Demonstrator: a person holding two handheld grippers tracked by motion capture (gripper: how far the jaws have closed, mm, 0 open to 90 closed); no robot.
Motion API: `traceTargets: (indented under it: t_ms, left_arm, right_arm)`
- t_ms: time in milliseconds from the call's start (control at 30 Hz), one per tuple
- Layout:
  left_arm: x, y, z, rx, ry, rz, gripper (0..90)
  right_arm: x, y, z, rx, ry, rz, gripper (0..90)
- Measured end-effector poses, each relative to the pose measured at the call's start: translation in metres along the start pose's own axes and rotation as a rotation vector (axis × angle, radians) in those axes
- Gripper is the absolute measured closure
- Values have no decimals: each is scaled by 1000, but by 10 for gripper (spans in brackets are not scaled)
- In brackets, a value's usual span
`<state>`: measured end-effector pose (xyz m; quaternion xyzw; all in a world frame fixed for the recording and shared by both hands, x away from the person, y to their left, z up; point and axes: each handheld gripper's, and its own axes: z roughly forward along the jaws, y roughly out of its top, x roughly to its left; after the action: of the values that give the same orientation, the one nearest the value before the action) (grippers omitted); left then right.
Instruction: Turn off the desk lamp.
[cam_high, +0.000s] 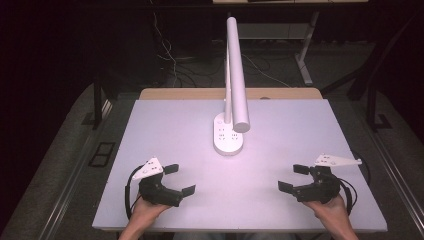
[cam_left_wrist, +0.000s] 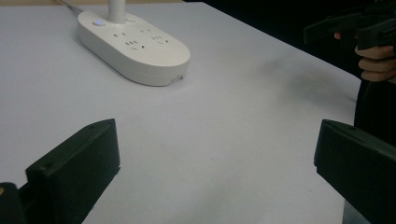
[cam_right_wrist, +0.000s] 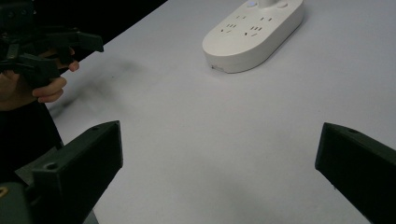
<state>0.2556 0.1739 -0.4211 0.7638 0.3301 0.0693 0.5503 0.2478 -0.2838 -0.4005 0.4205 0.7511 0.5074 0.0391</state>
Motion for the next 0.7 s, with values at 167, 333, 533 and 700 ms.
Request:
traceTargets:
  t_ms: [167, 333, 533, 700]
  left_arm:
    - [1, 0, -1, -6, 5, -7, 0]
    - [1, 0, -2, -11, 6, -9, 0]
    - [1, -1, -2, -12, 8, -10, 0]
    - [0, -1, -2, -7, 6, -6, 0]
  right_arm:
    - [-1, 6, 3, 27, 0, 2, 7]
    - [-1, 13, 7, 67, 5, -14, 7]
    - [-2, 21, 8, 80, 10, -22, 7]
    - [-1, 29, 8, 89, 13, -32, 7]
